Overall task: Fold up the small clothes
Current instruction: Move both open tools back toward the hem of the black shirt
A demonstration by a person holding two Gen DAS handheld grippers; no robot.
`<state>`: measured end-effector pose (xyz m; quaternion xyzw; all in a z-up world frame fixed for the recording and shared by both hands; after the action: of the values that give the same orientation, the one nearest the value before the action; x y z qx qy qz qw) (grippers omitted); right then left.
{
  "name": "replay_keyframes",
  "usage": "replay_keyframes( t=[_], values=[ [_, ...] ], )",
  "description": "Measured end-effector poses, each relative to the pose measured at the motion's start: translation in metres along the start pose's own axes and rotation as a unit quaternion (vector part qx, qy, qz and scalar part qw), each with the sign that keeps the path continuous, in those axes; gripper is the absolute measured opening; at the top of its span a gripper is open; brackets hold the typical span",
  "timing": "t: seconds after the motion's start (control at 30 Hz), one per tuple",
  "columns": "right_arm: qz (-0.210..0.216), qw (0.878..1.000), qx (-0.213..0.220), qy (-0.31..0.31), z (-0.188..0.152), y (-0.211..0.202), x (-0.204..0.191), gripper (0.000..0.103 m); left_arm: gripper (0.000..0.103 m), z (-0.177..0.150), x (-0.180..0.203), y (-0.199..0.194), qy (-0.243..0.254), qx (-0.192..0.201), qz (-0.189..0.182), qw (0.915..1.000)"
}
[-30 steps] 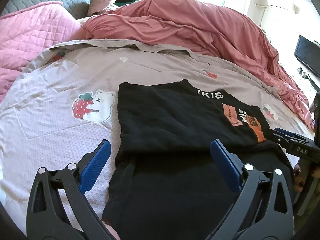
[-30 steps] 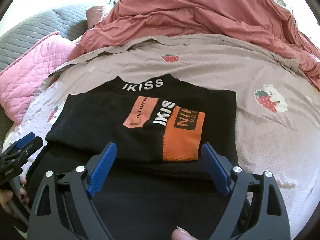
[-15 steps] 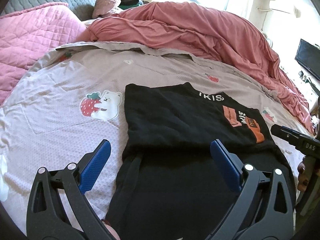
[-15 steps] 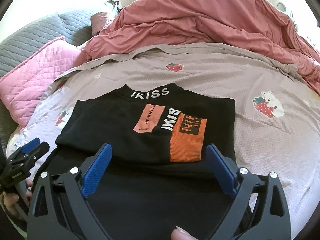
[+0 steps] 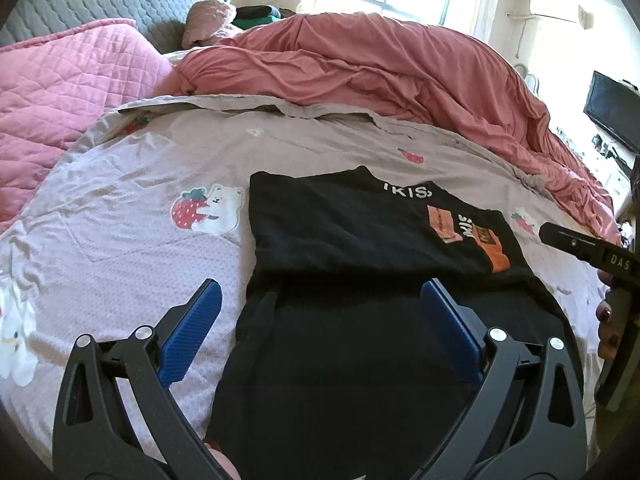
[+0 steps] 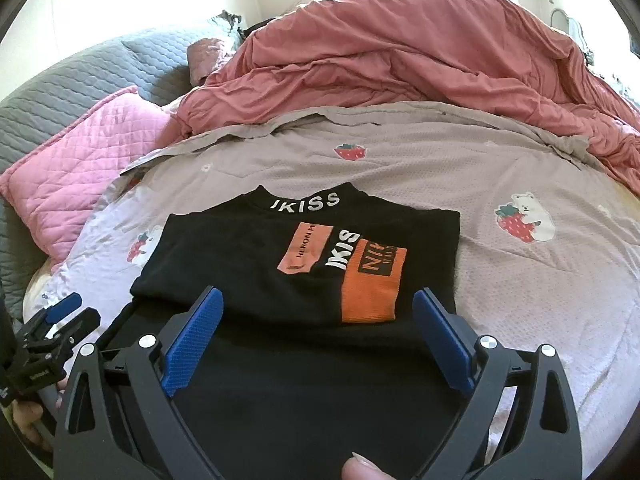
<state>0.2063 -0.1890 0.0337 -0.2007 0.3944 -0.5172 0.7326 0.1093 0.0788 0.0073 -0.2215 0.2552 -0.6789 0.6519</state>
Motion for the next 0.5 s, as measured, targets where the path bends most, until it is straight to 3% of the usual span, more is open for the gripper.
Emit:
replay_keyframes(
  t=[0.5],
  values=[
    [0.008,1.0,-0.011,-0.012,-0.024,-0.023,-0.003,0.095,0.093,-0.01,0.007,-0.026,0.006,-0.018,0.014,0.9997]
  ],
)
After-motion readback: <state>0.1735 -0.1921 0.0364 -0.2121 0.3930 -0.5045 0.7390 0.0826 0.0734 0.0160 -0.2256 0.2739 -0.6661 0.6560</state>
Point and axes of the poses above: each gripper's, at about its wrist camera, not at the fingertips, and y roughly the way its jaws point, x to its right, z to its top, the point moved 5 cm from there along y, roughly the way its jaws point, and after that the axes turned 15 degrees about y, right-handed, at the moved point
